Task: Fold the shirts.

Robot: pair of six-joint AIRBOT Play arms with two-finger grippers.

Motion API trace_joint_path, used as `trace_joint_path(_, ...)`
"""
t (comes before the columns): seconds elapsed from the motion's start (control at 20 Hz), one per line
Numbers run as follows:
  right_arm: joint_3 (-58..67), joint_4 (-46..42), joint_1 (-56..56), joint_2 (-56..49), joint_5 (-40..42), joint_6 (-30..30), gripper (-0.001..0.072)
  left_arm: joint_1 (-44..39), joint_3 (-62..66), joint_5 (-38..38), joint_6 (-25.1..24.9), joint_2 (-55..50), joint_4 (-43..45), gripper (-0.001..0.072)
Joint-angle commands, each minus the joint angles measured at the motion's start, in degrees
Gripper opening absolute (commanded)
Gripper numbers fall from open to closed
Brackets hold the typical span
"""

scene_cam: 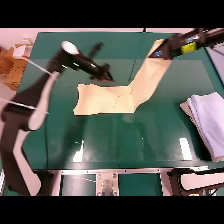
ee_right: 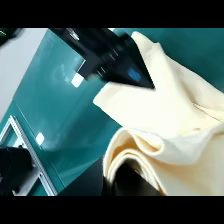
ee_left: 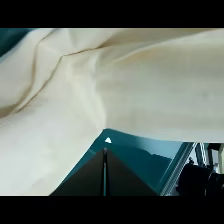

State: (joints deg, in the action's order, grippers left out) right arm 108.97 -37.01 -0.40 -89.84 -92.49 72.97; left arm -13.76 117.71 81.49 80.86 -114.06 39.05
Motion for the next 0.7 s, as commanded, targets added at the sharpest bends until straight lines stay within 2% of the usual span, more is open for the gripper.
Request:
trace_joint_path(0.0, -7.3, 0.2, 9.6, -0.3, 14.0, 1.0, 0.0015, 11.5, 0.4, 6.2, 1.7, 8.3, 3.7, 0.0027)
trace_joint_path(0.2, -10.9, 0.6, 24.8, -6.7, 32.7, 1.0, 0.0015, 22.6, 0.4, 6.8, 1.2, 14.6, 3.7, 0.0028)
trace_joint_path(0.4, -8.9, 7.6, 37.2, -19.5, 50.1, 0.9, 0.0017, 27.3, -0.9, 8.6, 0.5, 15.5, 4.2, 0.0027)
trace_joint_path(0.45, -7.4, 9.2, 39.3, -22.8, 51.7, 1.0, 0.0141, 27.3, -1.6, 8.4, -0.4, 15.4, 4.5, 0.0027)
trace_joint_path(0.5, -5.2, 9.6, 40.5, -25.7, 51.3, 0.9, 0.0364, 27.3, -2.4, 8.2, -0.8, 15.3, 4.7, 0.0027)
trace_joint_path(0.55, -3.5, 9.2, 40.7, -27.1, 49.2, 0.9, 0.0441, 27.3, -3.3, 8.0, -1.5, 15.3, 4.7, 0.0027)
trace_joint_path(0.65, -0.2, 5.1, 37.2, -26.6, 40.8, 0.5, 0.0440, 27.3, -4.4, 7.6, -1.9, 15.3, 4.9, 0.0027)
